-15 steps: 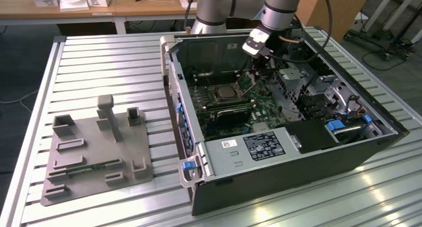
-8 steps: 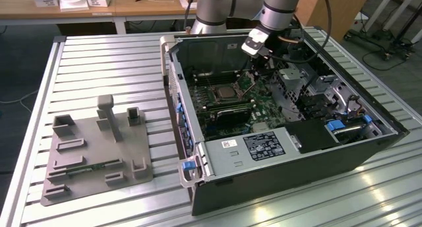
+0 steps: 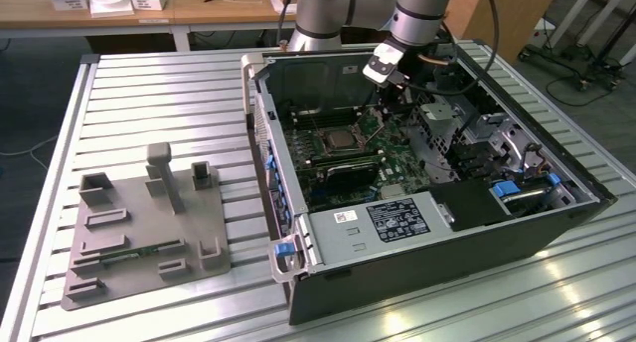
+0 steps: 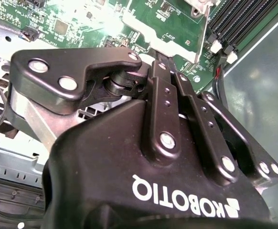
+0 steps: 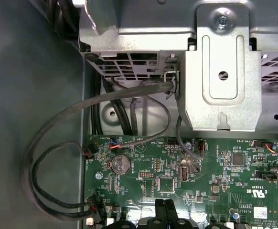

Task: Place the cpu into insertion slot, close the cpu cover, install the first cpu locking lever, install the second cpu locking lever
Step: 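Close the cpu cover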

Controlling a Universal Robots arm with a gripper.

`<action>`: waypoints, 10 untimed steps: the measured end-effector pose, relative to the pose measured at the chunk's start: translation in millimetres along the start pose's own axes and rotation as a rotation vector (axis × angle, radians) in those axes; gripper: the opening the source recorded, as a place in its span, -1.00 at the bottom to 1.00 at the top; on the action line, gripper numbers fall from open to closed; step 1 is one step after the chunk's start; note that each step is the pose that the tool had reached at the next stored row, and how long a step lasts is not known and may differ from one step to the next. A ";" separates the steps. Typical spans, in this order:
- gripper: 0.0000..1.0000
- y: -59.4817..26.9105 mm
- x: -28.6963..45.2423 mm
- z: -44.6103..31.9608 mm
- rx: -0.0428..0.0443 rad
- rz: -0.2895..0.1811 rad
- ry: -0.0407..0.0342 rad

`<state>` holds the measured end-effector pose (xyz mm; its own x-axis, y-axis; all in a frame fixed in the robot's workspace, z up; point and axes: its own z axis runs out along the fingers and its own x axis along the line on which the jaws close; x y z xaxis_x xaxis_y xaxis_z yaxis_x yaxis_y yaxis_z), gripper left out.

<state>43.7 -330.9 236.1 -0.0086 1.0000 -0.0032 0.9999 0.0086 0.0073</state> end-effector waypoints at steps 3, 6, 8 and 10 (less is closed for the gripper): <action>-0.80 -1.3 0.0 0.0 0.0000 0.000 0.0000; -0.80 -2.4 0.0 0.0 0.0000 0.000 0.0000; -0.80 -3.6 0.0 -0.1 0.0000 0.000 -0.0001; -0.80 -5.2 0.0 0.0 0.0000 0.000 0.0000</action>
<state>38.5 -330.9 236.1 -0.0086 1.0000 -0.0032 0.9999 0.0086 0.0072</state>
